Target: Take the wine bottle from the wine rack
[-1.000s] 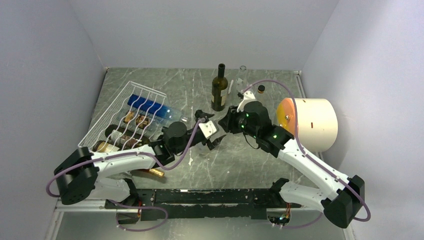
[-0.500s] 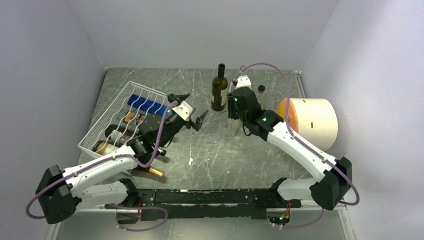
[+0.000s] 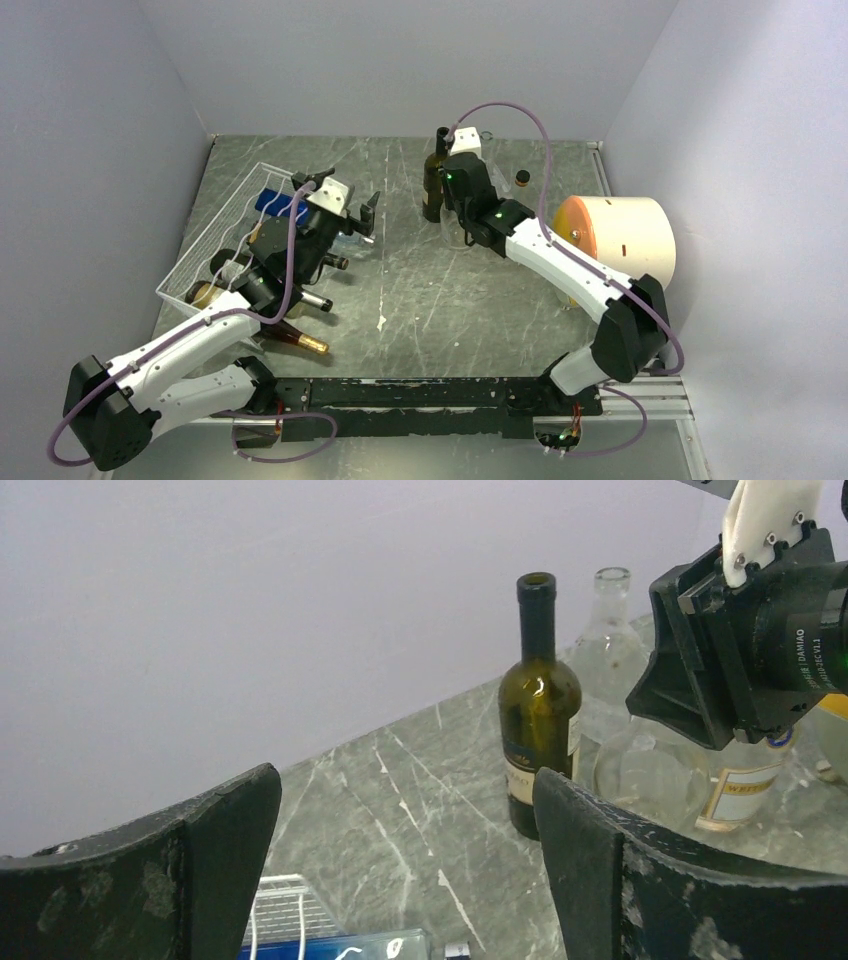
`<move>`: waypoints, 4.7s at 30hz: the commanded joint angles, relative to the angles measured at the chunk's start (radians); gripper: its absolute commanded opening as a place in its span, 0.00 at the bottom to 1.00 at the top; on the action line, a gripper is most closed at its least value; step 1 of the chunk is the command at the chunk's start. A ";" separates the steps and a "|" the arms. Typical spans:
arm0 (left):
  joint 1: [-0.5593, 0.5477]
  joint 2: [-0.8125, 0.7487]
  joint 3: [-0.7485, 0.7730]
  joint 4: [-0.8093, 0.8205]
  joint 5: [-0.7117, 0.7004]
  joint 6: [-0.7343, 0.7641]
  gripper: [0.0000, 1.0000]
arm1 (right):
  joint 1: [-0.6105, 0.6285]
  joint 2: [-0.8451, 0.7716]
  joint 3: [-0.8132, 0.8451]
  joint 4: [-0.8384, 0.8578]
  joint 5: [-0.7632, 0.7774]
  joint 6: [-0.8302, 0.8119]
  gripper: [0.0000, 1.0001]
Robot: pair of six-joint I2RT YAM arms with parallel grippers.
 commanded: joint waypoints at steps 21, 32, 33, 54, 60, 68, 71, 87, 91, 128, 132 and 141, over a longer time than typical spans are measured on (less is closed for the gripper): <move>0.031 -0.046 0.018 -0.024 -0.104 0.065 0.99 | -0.025 -0.116 0.044 0.108 0.014 -0.002 0.84; 0.173 -0.101 0.004 0.002 -0.180 0.007 0.99 | 0.015 -0.260 0.025 -0.054 -0.338 0.079 0.89; 0.198 -0.100 0.006 -0.004 -0.185 -0.008 0.99 | 0.030 -0.269 0.010 -0.055 -0.349 0.090 0.90; 0.230 -0.105 0.004 -0.013 -0.211 -0.008 0.99 | 0.492 0.274 -0.193 0.615 -0.911 0.439 0.89; 0.228 -0.103 0.010 -0.020 -0.197 -0.019 0.99 | 0.508 0.484 -0.106 0.703 -0.998 0.479 0.82; 0.229 -0.115 0.010 -0.022 -0.177 -0.029 0.99 | 0.522 0.649 -0.011 0.665 -0.993 0.418 0.76; 0.228 -0.116 0.014 -0.029 -0.166 -0.037 0.99 | 0.525 0.700 0.014 0.676 -1.013 0.399 0.72; 0.228 -0.124 0.008 -0.035 -0.166 -0.045 0.99 | 0.536 0.768 0.008 0.819 -0.901 0.420 0.39; 0.229 -0.129 0.010 -0.037 -0.160 -0.048 0.99 | 0.533 0.707 -0.036 0.815 -0.900 0.396 0.21; 0.019 -0.049 0.045 -0.176 0.667 0.125 0.99 | 0.161 -0.333 -0.554 0.018 -1.279 0.402 0.00; -0.021 -0.035 0.001 -0.160 0.800 0.181 0.99 | 0.092 -0.446 -0.510 -0.209 -1.229 0.380 0.00; -0.197 0.069 -0.065 -0.188 0.929 0.285 0.99 | 0.063 -0.520 -0.367 -0.507 -1.153 0.315 0.00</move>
